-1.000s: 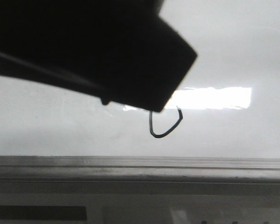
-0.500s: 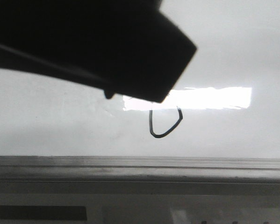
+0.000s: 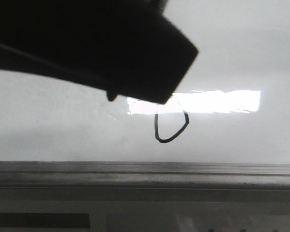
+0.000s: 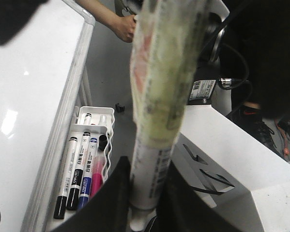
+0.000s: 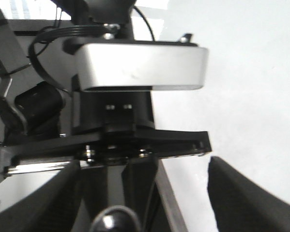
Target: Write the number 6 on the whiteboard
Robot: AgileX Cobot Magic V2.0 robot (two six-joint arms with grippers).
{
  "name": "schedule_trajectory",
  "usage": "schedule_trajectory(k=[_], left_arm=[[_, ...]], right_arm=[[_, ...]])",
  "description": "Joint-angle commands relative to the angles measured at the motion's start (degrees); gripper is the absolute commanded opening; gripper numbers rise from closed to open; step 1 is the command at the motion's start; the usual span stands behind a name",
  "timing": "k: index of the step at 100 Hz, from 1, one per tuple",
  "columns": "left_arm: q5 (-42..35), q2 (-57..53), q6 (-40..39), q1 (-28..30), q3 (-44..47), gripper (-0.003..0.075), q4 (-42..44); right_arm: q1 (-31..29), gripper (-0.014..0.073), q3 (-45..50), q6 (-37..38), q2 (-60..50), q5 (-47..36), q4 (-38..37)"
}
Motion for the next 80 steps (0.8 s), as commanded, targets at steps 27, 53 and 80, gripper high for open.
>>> schedule_trajectory(k=[27,53,80], left_arm=[[-0.15,-0.84,-4.36,1.56,-1.79,-0.0020,-5.82],[-11.03,-0.84,-8.91,3.46,-0.03,-0.0020,-7.06],[-27.91,-0.84,-9.88,3.46,6.73,-0.0020,-25.11]], right_arm=[[-6.65,0.0076,-2.03,-0.14,-8.22,-4.23,-3.49],[-6.93,-0.0070,-2.03,-0.14,-14.88,-2.05,-7.05],[-6.93,-0.0070,-1.79,-0.14,-17.03,3.23,-8.25]])
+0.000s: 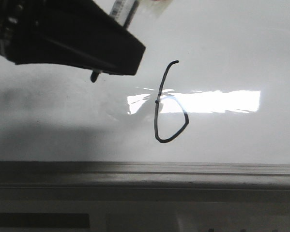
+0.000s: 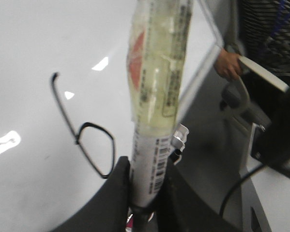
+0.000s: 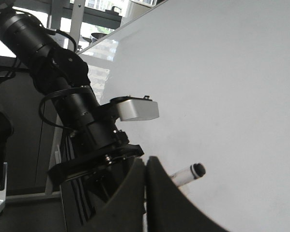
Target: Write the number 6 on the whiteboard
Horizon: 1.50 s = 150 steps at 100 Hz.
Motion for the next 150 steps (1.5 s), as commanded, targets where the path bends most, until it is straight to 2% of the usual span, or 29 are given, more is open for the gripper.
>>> schedule_trajectory(k=[1,17,43,72,135,150], left_arm=[[-6.22,-0.84,-0.70,0.14,0.85,-0.0020,-9.98],[-14.15,-0.84,-0.70,0.14,5.13,-0.0020,-15.30],[-16.98,-0.72,-0.70,0.14,5.87,-0.0020,-19.58],[-23.16,-0.64,-0.96,0.14,5.76,-0.0020,-19.57],[-20.68,-0.64,-4.05,0.14,4.07,-0.0020,-19.57],[-21.89,-0.34,-3.82,-2.53,4.07,-0.0020,-19.57]], right_arm=[[-0.43,-0.0070,-1.69,-0.14,-0.05,-2.07,-0.27],[-0.43,-0.0070,-1.69,-0.14,-0.05,-1.70,-0.67],[-0.43,-0.0070,-1.69,-0.14,-0.05,-1.70,-1.04],[-0.43,-0.0070,-1.69,-0.14,-0.05,-1.70,-1.04],[-0.43,-0.0070,-1.69,-0.14,-0.05,-1.26,-1.04],[-0.43,-0.0070,-1.69,-0.14,-0.05,-0.68,-1.04]])
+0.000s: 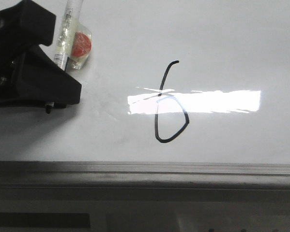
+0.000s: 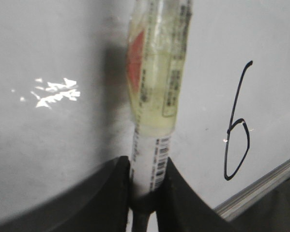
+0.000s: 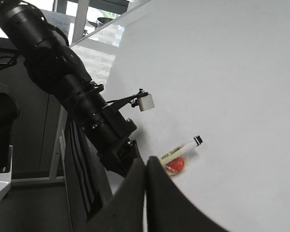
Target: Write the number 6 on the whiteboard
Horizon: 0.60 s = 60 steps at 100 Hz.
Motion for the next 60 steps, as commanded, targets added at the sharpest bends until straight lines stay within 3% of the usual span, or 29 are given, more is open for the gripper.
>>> schedule_trajectory(k=[1,31,60], left_arm=[[-1.45,-0.01,-0.20,-1.66,-1.71,-0.0020,-2.83],[-4.50,6.03,-0.32,-5.42,-5.56,-0.0020,-2.83],[-17.47,7.02,-4.95,-5.68,-6.29,-0.0020,-2.71]], right_arm=[[-0.43,-0.0070,-1.69,-0.14,0.22,-3.56,-0.06],[-0.43,-0.0070,-1.69,-0.14,0.22,-3.08,-0.06],[-0.43,-0.0070,-1.69,-0.04,0.22,-2.82,-0.06]])
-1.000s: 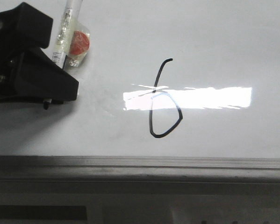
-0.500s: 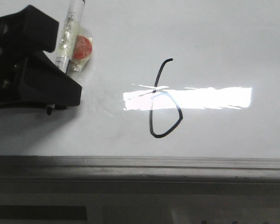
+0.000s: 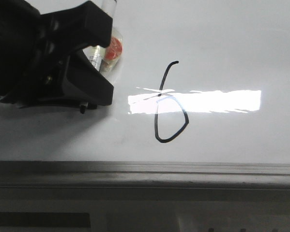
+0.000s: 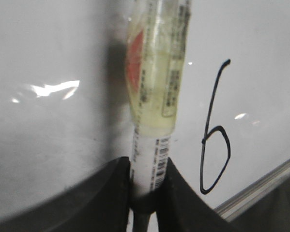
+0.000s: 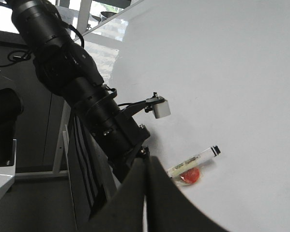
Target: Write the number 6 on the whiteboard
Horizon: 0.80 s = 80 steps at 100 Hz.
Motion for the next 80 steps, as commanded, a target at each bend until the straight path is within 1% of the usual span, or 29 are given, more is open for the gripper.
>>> schedule_trajectory(k=[1,27,45,65,80], left_arm=[[-10.77,0.28,-1.46,0.57,-0.76,-0.0020,-2.30],[-9.27,3.87,-3.13,0.57,-0.76,-0.0020,-2.21],[-9.15,6.29,-7.05,0.57,-0.76,-0.0020,-2.21],[-9.25,7.92,-7.29,0.57,-0.76,-0.0020,-2.21],[-12.01,7.92,-7.29,0.57,-0.76,-0.0020,-2.21]], right_arm=[[-0.43,-0.0070,-1.69,-0.04,0.22,-3.99,0.04],[-0.43,-0.0070,-1.69,-0.04,0.33,-4.85,0.04],[-0.43,-0.0070,-1.69,-0.04,0.33,-4.85,0.04],[-0.43,-0.0070,-1.69,-0.04,0.33,-4.85,0.04],[-0.43,-0.0070,-1.69,-0.04,0.33,-4.85,0.04]])
